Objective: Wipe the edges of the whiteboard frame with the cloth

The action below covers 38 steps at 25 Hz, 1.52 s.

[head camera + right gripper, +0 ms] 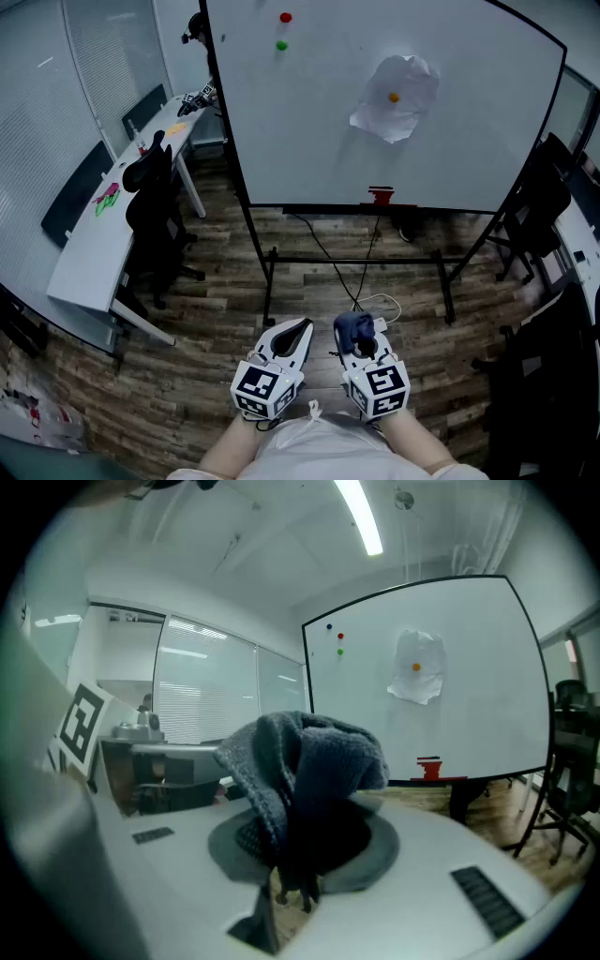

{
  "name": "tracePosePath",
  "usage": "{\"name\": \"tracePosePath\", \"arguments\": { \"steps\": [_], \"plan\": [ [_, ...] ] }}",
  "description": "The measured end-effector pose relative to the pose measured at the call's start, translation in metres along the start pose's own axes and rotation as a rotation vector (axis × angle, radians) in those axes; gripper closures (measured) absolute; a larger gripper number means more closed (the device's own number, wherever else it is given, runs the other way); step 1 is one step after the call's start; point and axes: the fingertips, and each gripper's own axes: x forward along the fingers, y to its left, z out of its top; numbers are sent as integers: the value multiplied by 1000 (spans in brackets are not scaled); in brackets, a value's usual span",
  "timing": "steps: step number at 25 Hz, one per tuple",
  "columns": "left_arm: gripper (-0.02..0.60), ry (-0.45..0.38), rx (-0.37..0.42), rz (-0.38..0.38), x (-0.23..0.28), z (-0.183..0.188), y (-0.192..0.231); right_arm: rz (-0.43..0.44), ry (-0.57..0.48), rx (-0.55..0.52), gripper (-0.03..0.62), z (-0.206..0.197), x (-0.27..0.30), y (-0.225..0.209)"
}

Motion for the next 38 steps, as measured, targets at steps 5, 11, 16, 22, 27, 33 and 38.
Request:
{"name": "tracePosePath", "arguments": {
  "steps": [5, 11, 16, 22, 27, 33, 38],
  "plan": [
    [561, 12, -3, -1, 0, -6, 6, -4, 6, -1, 517, -4, 3, 0],
    [561, 25, -23, -8, -6, -14, 13, -24, 32, 19, 517, -12, 8, 7],
    [561, 28, -44, -15, -18, -18, 23, -27, 66, 106, 516, -24, 16, 18],
    [561, 40, -69, -4, -49, -27, 55, -11, 84, 153, 516, -34, 37, 52],
    [561, 63, -100, 22, -80, -40, 89, 15, 113, 184, 516, -48, 60, 90],
    [561, 57, -140, 59, -91, -43, 122, 43, 149, 174, 516, -51, 89, 110],
    [561, 56, -146, 86, -73, -44, 146, 51, 142, 155, 516, -40, 119, 96]
  ]
}}
